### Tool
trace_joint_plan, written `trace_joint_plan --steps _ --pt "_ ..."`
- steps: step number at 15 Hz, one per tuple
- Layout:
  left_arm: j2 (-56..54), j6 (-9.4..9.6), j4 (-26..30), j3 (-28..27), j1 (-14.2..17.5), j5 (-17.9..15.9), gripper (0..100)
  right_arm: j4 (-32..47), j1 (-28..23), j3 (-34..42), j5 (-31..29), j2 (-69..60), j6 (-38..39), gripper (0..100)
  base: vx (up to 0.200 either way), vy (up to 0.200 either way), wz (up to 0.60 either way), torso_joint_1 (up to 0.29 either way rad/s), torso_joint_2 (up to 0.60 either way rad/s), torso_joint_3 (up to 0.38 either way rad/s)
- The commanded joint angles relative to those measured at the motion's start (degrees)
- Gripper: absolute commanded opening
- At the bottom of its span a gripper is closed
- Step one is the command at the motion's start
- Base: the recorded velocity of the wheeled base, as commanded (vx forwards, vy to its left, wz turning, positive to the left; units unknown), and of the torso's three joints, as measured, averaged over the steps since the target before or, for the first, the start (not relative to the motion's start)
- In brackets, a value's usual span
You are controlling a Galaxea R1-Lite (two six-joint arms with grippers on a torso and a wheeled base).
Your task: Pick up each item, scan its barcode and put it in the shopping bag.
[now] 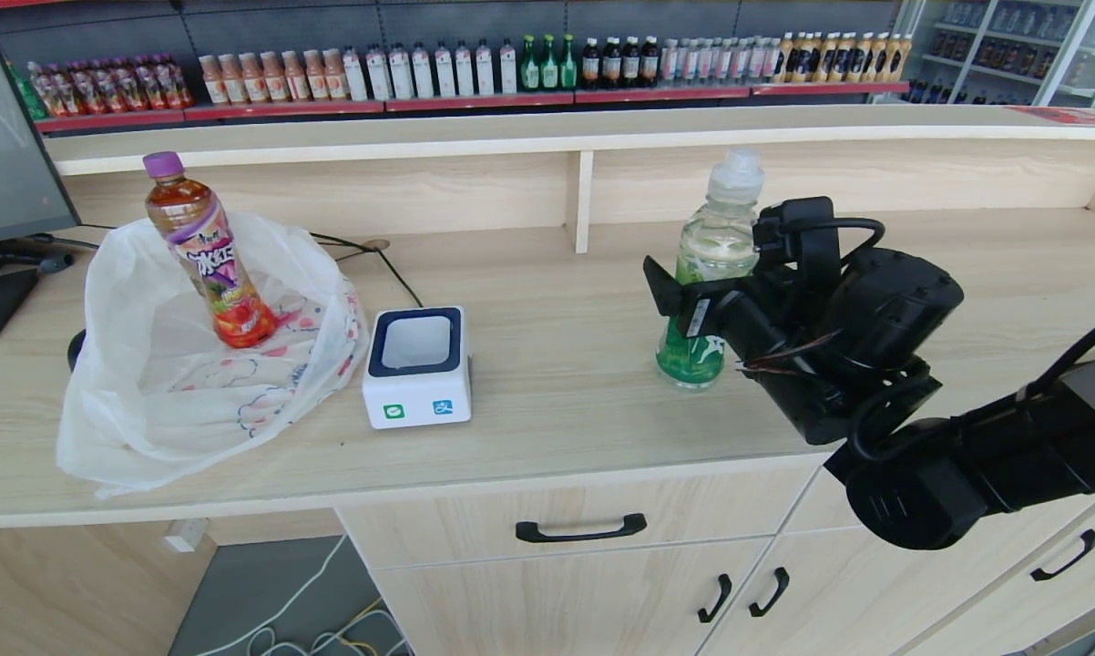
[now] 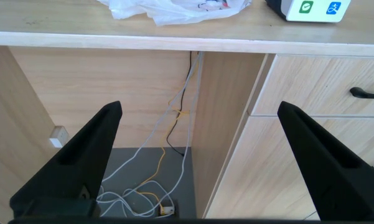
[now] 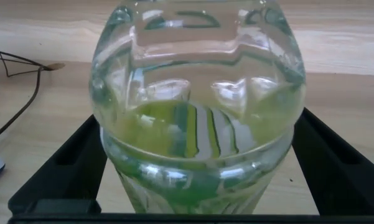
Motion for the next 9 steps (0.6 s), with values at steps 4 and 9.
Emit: trace_joint_plan --steps 4,9 --pt "-0.02 0.0 -0.01 0.0 0.01 0.0 100 0.01 0.0 0.09 -0.02 -0.04 -0.04 0 0.0 0.0 0.0 0.0 0.0 0.0" --pt "-0.02 0.0 -0.01 0.0 0.01 0.09 100 0.01 0.0 -0.44 -0.02 -0.57 -0.04 0 0.0 0.0 0.0 0.0 0.0 0.0"
